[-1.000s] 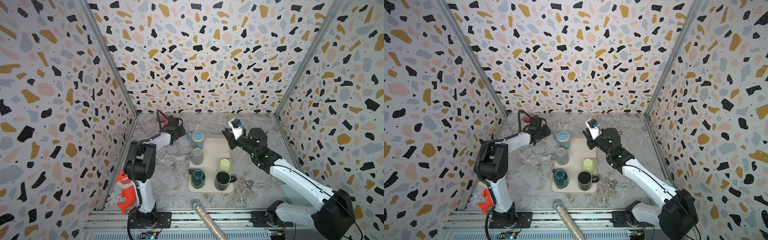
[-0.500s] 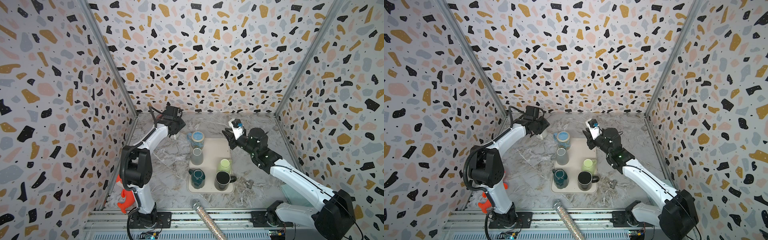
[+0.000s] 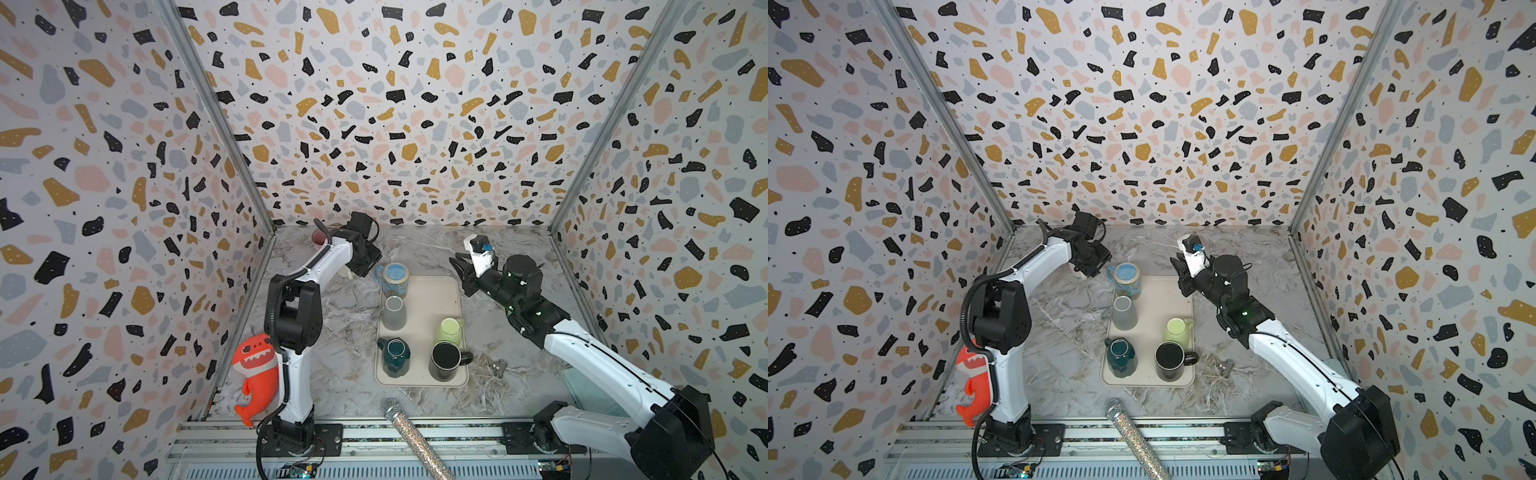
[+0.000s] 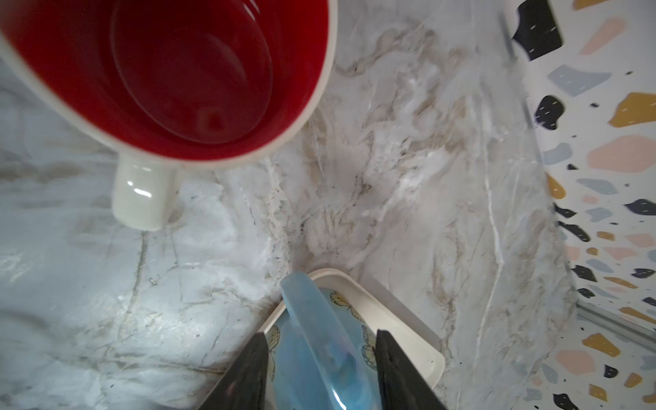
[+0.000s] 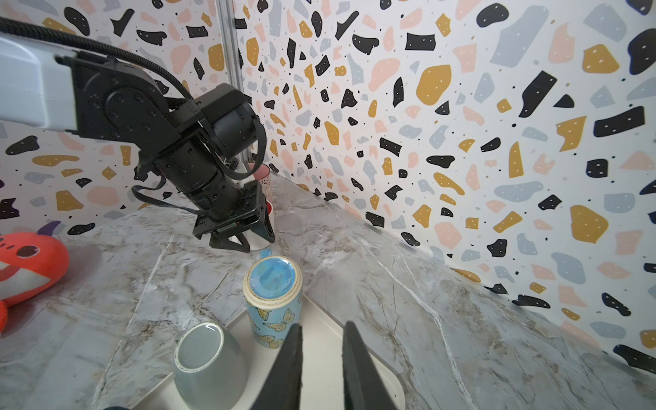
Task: Turn the mug right side up
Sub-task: Pick up the mug from the tray.
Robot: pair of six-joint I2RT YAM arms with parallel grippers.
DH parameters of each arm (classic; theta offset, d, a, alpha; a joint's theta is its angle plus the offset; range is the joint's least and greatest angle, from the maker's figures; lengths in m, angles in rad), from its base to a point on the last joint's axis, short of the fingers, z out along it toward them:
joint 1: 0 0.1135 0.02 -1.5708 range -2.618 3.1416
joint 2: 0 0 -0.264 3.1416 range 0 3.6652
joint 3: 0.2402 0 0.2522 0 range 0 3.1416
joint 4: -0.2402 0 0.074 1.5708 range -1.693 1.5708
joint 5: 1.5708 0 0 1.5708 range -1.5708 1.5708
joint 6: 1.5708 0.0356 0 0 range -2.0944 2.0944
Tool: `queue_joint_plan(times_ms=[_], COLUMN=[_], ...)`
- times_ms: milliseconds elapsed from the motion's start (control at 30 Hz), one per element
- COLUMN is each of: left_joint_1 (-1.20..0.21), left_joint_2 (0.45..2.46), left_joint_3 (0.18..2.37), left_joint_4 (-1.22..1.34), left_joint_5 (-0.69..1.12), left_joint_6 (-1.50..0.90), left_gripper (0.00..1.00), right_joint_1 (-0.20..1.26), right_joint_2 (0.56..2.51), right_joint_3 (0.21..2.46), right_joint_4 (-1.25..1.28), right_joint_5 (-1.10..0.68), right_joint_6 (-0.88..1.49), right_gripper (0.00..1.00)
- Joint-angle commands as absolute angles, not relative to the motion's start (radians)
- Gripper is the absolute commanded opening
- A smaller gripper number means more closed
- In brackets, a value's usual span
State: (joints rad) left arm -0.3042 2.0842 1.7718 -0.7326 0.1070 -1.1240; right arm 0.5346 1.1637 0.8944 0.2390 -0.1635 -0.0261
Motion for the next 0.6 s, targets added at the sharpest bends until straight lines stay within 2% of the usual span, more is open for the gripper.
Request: queue_joint_plan(times_ms=[0,300,567], left_joint_1=[-0.316,-0.334,-0.337], left_joint_2=[2.097,2.122,2.098], left_joint_3=[1.807,1.766,1.72], left_joint_4=[-0.768,-0.743,-0.71], left_joint_5=[0.141,0.195,0.222], left_joint_6=[-1.158,-1.157,-1.16], left_gripper=[0.5,0.48,0.41], right_joint_1=[0.523,0.501,0.499], right_joint_2=[1.133,1.13,1.138], right_joint_3=[0.886,0.876,0.867], right_joint_4=[0.235,0.236,0.246], right_joint_5=[-0.164,-0.17,-0.175], right_joint_6=[-0.011,-0.005,0.006], right_gripper=[0.22,0.22,0.22])
